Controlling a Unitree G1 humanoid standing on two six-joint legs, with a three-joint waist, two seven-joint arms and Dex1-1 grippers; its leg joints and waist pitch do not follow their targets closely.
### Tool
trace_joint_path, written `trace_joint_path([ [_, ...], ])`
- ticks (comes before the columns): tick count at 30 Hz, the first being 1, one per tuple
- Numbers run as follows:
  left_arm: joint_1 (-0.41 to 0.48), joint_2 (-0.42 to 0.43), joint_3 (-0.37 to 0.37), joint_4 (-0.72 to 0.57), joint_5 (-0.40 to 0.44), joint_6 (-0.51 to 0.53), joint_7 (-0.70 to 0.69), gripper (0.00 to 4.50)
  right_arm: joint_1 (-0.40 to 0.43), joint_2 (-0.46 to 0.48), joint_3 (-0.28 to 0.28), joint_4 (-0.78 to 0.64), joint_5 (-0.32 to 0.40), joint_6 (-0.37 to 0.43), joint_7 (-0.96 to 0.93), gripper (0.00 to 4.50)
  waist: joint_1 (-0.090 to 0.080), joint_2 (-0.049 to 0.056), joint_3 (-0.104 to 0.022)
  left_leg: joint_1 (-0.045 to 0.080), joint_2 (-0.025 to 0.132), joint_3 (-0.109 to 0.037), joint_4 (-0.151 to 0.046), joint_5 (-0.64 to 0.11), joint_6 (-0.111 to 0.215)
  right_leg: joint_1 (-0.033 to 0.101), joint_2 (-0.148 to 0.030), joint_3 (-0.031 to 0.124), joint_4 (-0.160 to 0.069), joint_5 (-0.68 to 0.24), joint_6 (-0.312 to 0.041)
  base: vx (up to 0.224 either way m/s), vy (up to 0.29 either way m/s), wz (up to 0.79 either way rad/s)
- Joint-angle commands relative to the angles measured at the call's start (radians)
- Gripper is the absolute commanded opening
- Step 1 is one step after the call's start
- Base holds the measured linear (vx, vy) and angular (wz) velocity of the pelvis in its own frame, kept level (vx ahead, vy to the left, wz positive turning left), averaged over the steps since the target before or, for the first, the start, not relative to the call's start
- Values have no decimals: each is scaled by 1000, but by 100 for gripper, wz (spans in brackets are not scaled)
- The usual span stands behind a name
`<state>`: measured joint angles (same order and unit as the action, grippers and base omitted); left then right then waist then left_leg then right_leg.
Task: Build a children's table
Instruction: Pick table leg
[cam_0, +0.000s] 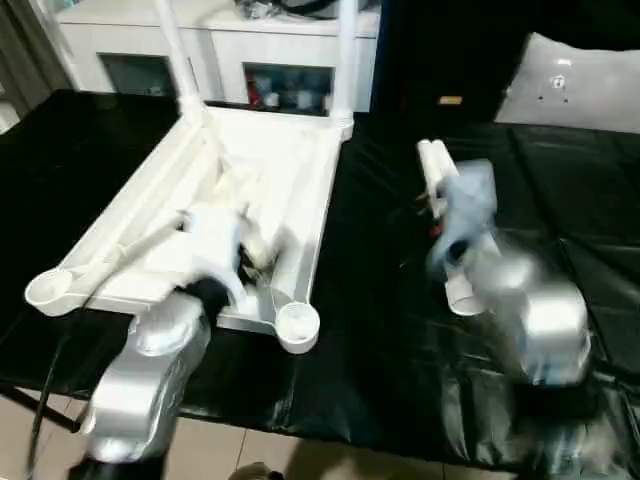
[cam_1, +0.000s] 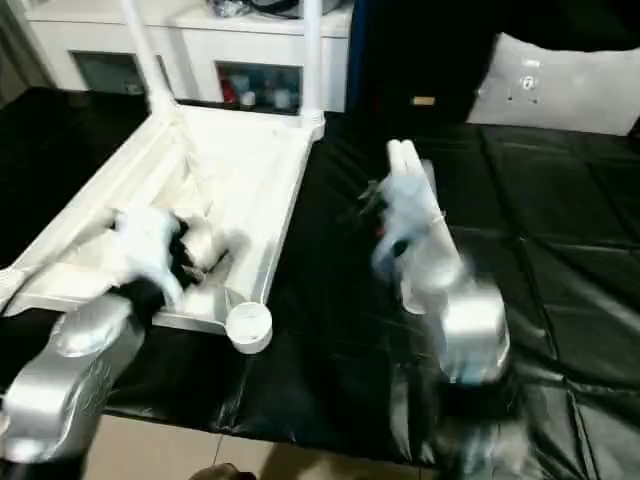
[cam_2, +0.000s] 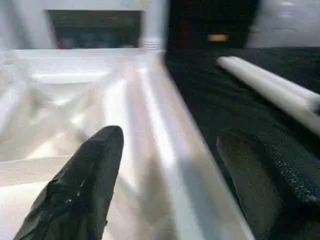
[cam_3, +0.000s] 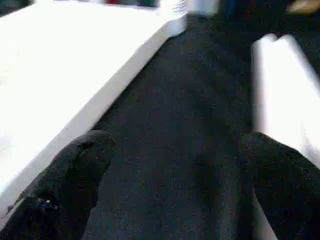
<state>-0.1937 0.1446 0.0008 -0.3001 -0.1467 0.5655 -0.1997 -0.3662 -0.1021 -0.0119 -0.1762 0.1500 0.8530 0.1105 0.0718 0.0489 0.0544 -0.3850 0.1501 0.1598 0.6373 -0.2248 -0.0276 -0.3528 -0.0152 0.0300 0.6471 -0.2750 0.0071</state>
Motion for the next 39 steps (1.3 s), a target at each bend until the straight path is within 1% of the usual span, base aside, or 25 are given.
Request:
trace_joint_path([
  [1, -17, 12, -3, 12, 44, -30, 37, 350, 24, 3, -2, -50, 4, 20, -19, 450, 36, -30, -56, -22, 40, -32, 51, -136, -13, 75, -200, 218, -142, 13, -145, -15, 124, -63],
  [2, -21, 13, -11, 12, 53, -34, 44, 350, 38, 2, 9, -56, -1, 20, -22, 450, 41, -18, -45, -43, 43, -70, 50, -117, -30, 81, -183, 235, -138, -66, -147, -15, 124, -63],
  [3, -22, 13, -17, 12, 53, -29, 44, 350, 47, 0, 18, -60, -11, 9, -26, 450, 38, -10, -46, -24, 49, -73, -1, -73, -73, 59, -115, 198, -121, -56, -141, -17, 181, -72],
  [4, -22, 11, -21, 12, 53, -29, 41, 350, 54, 1, 22, -67, -20, 5, -27, 450, -10, 23, -53, 81, 121, -66, -106, -73, -235, -56, 12, 52, -20, -14, -44, -30, 209, -63],
  [5, -19, 3, -24, 10, 50, -38, 35, 350, 57, 16, 13, -82, -20, 9, -30, 450, -19, 47, -68, 104, 146, -75, -117, -70, -282, -65, 1, 24, 7, -14, -27, -30, 209, -63],
  [6, -11, -13, -14, 4, 38, -28, 41, 350, 53, 13, 15, -88, -24, 7, -29, 450, -35, 36, -68, 73, 170, -140, -150, 37, -280, -35, -25, -26, 48, 51, -9, -45, 170, -43],
  [7, -8, -20, -9, 2, 32, -22, 44, 350, 51, 11, 17, -90, -27, 6, -29, 450, -42, 60, -62, 62, 171, -134, -155, 98, -258, -35, -33, -40, 36, 78, -20, -44, 106, -7],
  [8, -1, -26, -7, -3, 28, -15, 49, 350, 49, 3, 24, -96, -26, 9, -26, 450, -57, 47, -72, 85, 189, -132, -138, 213, -188, -60, -47, -54, 34, 72, -33, -44, 106, -7],
  [9, 13, -19, -18, -11, 29, -16, 41, 350, 46, -6, 30, -97, -29, 11, -27, 450, -65, 40, -77, 79, 177, -125, -109, 304, -46, -44, -78, -44, 6, 87, -36, -50, 30, 9],
  [10, 25, -13, -29, -20, 30, -17, 30, 350, 42, -13, 30, -92, -33, 11, -29, 450, -58, -1, -79, 45, 112, -78, -65, 305, 34, -10, -115, -15, -53, 216, -89, -56, -53, -5],
  [11, 37, -8, -40, -30, 31, -14, 23, 350, 37, -22, 32, -84, -42, 5, -33, 450, -48, -12, -81, 14, 51, -41, -42, 293, 43, 13, -121, -3, -56, 338, -125, -56, -53, -5],
  [12, 44, -4, -48, -36, 32, -12, 20, 350, 34, -28, 34, -78, -48, 1, -35, 450, -22, -32, -78, -17, 12, -19, -44, 130, 63, 33, -148, 24, -74, 425, -101, -71, -88, -3],
  [19, 85, 2, -65, -67, 41, -4, 11, 350, 40, -41, 42, -98, -32, 18, -1, 450, -46, -24, -34, 23, 64, -33, -109, -265, -44, -9, -107, -1, -121, -368, -101, -80, -55, 0],
  [24, 104, -15, -56, -70, 50, -29, 51, 350, 70, -43, 56, -128, -33, 17, 1, 450, -52, -17, -41, 24, 75, -44, -119, -246, -84, -9, -93, -6, -109, -224, -95, -13, 0, 0],
  [25, 105, -24, -50, -69, 47, -28, 60, 350, 73, -44, 56, -129, -35, 19, 1, 450, -59, -8, -46, 38, 95, -63, -127, -253, -117, -7, -69, -22, -100, -127, -100, 0, 0, 0],
  [26, 107, -32, -44, -70, 42, -24, 64, 350, 78, -44, 55, -132, -37, 19, 0, 450, -69, 5, -47, 56, 148, -99, -154, -263, -119, -10, -56, -42, -74, -40, -108, 0, 0, 0],
  [28, 109, -27, -48, -74, 48, -17, 60, 350, 88, -43, 49, -143, -36, 19, 2, 450, -80, 25, -45, 68, 238, -145, -202, -274, -61, -29, -62, -69, -8, -12, -100, 8, -31, 4],
  [29, 114, -27, -46, -77, 45, -19, 57, 350, 98, -50, 55, -151, -47, 11, -1, 450, -89, 20, -50, 73, 254, -158, -207, -247, -25, -37, -67, -70, 14, -7, -100, 16, -61, 8],
  [31, 121, -33, -34, -82, 37, -9, 63, 350, 114, -56, 62, -160, -55, 3, -4, 450, -90, 6, -53, 59, 218, -129, -182, -164, 135, -35, -93, -53, 6, 28, -151, 20, -146, 3],
  [32, 129, -33, -28, -86, 35, -17, 64, 350, 127, -57, 67, -172, -54, -1, -2, 450, -82, -32, -54, 7, 87, -44, -99, -165, 189, -8, -118, -18, -93, 89, -290, 15, -166, 0],
  [33, 129, -33, -28, -86, 35, -17, 64, 350, 127, -57, 67, -172, -54, -1, -2, 450, -40, -73, -64, -36, -42, 2, 59, -96, 155, 38, -159, 19, -147, -10, -249, 11, -176, 2],
  [34, 136, -20, -29, -84, 46, -22, 65, 350, 143, -58, 74, -187, -53, -5, 3, 450, -34, -77, -50, -58, -27, -20, 31, -6, 99, 43, -159, 31, -135, -108, -73, 0, -170, -5],
  [36, 139, -20, -24, -85, 36, -31, 57, 350, 148, -57, 78, -192, -53, -5, 3, 450, -28, -59, -57, -46, -6, -46, -20, 12, 80, 48, -133, 17, -124, -97, 117, -7, -159, -5],
  [38, 142, -21, -14, -90, 27, -37, 55, 350, 152, -52, 83, -197, -49, -5, 8, 450, -36, -23, -57, -34, 39, -73, -52, 25, 93, 42, -112, -16, -119, -21, 96, -14, -103, -2],
  [39, 145, -24, -3, -96, 21, -32, 55, 350, 149, -45, 90, -201, -44, -5, 14, 450, -38, -16, -58, 2, 76, -81, -65, -28, 89, 20, -105, -26, -123, -55, 69, -19, -65, 1],
])
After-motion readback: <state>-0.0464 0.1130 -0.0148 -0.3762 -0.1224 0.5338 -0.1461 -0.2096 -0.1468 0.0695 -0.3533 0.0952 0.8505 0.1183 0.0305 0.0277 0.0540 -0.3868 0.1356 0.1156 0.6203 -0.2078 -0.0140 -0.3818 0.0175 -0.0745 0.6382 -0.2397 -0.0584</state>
